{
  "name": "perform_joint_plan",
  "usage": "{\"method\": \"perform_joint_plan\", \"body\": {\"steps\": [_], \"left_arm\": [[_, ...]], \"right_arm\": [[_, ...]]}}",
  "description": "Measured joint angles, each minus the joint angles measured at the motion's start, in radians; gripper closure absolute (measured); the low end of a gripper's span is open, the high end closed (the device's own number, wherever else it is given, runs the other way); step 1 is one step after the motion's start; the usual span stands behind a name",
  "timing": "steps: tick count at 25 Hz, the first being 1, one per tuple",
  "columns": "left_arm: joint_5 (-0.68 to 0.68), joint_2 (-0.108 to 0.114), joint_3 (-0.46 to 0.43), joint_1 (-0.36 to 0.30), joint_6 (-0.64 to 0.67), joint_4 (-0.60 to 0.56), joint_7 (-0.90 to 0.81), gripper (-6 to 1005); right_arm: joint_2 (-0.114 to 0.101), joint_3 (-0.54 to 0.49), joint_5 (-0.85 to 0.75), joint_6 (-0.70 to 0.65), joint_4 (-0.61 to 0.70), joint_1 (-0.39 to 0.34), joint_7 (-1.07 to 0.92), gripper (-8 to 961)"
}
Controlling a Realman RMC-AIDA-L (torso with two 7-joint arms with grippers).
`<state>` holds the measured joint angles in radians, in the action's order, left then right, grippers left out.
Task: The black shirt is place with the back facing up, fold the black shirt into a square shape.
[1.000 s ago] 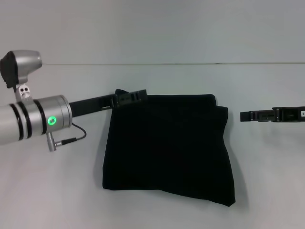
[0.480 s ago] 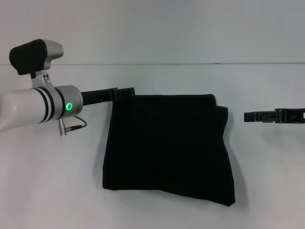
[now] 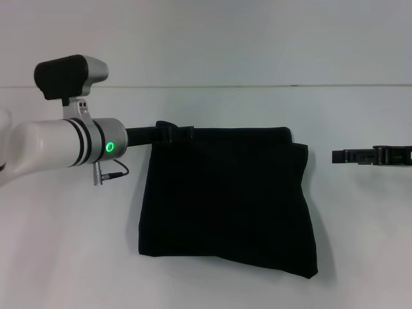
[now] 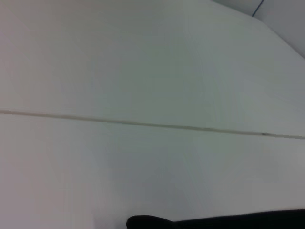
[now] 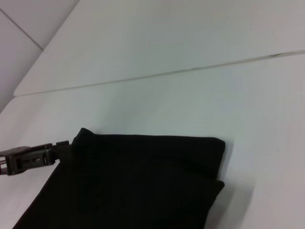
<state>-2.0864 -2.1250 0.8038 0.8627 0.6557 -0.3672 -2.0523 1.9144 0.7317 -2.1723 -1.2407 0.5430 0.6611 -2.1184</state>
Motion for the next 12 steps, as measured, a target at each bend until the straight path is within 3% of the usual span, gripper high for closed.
{"method": "perform_joint_plan", "body": {"steps": [12], "left_arm": [[-0.001, -0.014, 0.010, 0.005, -0.002, 0.002, 0.005, 71]], "right_arm": [[0.001, 0.000, 0.000, 0.003, -0.002, -0.002, 0.003, 12]]}}
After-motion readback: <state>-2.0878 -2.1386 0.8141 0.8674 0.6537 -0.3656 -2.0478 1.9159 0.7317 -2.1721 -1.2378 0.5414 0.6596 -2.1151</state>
